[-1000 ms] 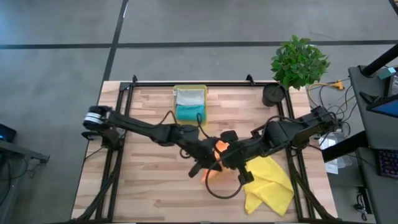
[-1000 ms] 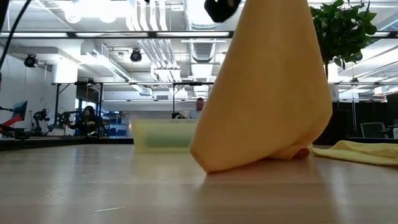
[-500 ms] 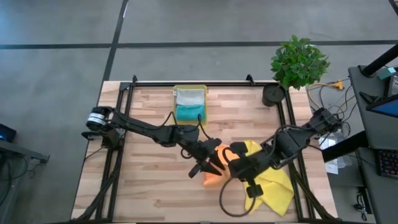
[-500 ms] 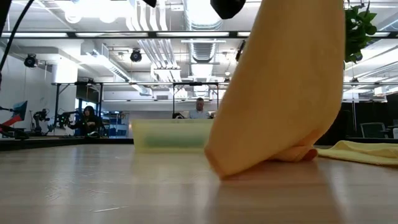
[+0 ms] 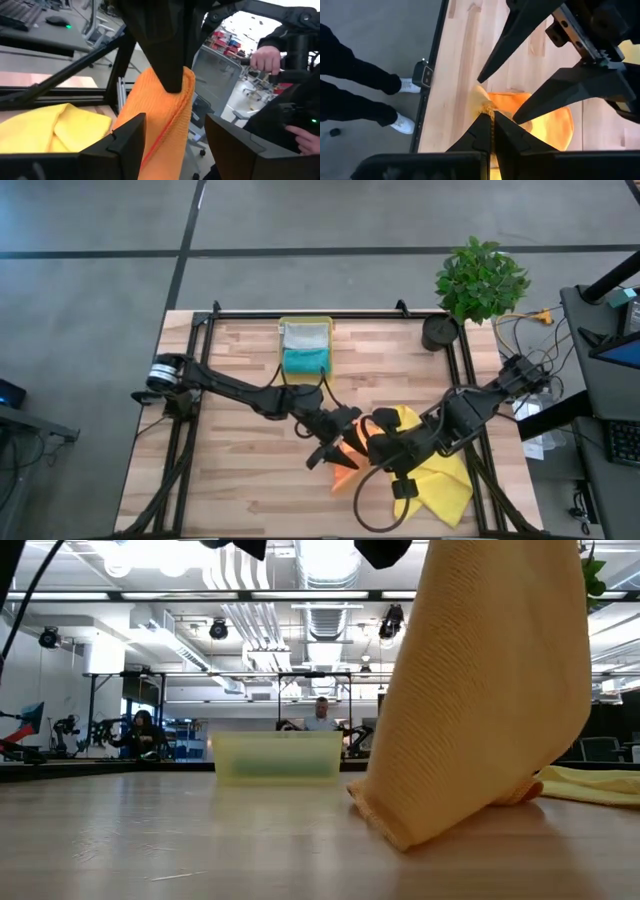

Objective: Fold microfiber towels
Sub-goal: Fold the orange microfiber cloth

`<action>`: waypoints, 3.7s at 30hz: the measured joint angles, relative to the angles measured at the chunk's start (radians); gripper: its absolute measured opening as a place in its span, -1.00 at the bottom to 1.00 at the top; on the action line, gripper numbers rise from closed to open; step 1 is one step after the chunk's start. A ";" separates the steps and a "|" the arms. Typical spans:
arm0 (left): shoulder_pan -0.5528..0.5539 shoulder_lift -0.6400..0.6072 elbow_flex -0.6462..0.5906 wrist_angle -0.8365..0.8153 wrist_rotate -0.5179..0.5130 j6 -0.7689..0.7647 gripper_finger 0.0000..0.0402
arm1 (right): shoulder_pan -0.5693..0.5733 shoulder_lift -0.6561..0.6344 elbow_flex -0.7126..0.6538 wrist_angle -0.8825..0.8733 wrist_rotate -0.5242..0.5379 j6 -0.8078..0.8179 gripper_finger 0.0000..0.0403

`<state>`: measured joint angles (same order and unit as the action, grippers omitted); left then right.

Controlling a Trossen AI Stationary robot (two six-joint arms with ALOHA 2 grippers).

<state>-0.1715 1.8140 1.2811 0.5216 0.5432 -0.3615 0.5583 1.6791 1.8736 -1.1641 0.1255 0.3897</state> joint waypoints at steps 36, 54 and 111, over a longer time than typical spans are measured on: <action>-0.022 0.030 -0.030 -0.007 0.226 -0.063 -0.06 | -0.074 -0.026 0.002 -0.101 0.154 -0.019 -0.96; -0.024 0.068 -0.035 -0.008 0.378 -0.193 -0.23 | -0.075 -0.122 0.003 -0.337 0.339 0.083 -0.96; 0.167 -0.875 -0.107 -1.110 -1.103 0.283 -1.00 | -0.317 -0.251 -0.047 -0.034 0.774 -0.320 -0.96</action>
<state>-0.0049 0.9394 1.1744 -0.5888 -0.5594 -0.0781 0.2411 1.4279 1.8266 -1.1978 0.8993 0.0694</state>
